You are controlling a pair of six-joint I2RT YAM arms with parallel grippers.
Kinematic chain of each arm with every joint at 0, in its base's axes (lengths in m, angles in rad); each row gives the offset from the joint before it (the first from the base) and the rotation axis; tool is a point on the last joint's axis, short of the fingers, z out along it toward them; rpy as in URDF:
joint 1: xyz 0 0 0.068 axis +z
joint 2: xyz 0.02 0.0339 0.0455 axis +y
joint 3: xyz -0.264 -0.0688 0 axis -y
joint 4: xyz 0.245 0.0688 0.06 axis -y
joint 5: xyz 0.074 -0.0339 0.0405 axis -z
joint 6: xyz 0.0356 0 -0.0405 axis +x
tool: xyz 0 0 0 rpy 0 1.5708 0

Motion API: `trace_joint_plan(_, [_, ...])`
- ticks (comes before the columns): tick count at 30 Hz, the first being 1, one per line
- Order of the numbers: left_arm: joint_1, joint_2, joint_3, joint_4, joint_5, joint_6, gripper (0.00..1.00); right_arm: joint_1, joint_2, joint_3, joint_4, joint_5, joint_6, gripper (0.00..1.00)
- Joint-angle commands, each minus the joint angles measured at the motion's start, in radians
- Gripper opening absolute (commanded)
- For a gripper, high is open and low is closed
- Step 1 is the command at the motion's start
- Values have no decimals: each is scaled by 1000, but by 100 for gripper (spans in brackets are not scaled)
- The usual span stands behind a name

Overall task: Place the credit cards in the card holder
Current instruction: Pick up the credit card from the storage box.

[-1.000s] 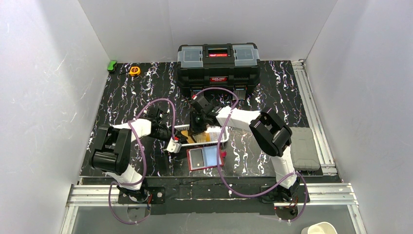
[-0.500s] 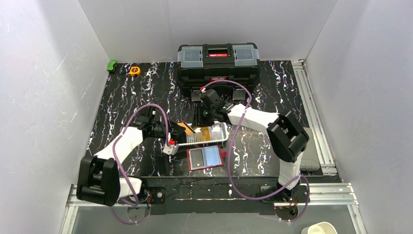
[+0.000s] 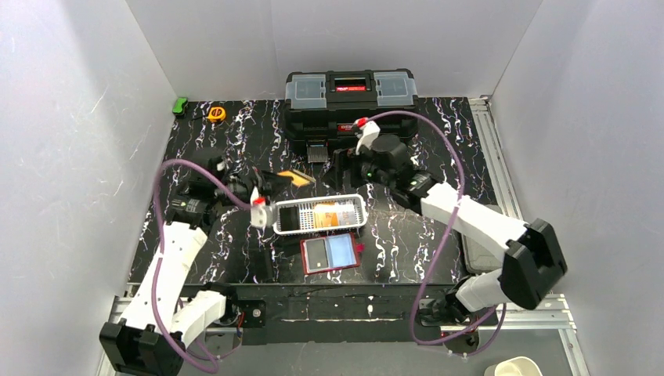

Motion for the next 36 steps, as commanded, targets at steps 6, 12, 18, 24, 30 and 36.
trace_joint_plan(6, [11, -15, 183, 385, 51, -1500, 0, -64, -249, -103, 283, -493, -121, 98])
trace_joint_plan(12, [12, -3, 183, 576, 76, -1919, 0, -68, -314, -187, 560, -636, -1, 91])
trace_joint_plan(18, [10, 7, 171, 639, 130, -2045, 0, -67, -288, -161, 668, -663, 89, 82])
trace_joint_plan(24, [9, 29, 165, 685, 156, -2132, 0, -67, -217, -119, 785, -680, 155, 76])
trace_joint_plan(30, [5, 39, 167, 709, 142, -2158, 0, -67, -107, -57, 987, -746, 322, 68])
trace_joint_plan(36, [4, 43, 157, 729, 142, -2163, 0, -66, -12, -1, 1157, -787, 466, 48])
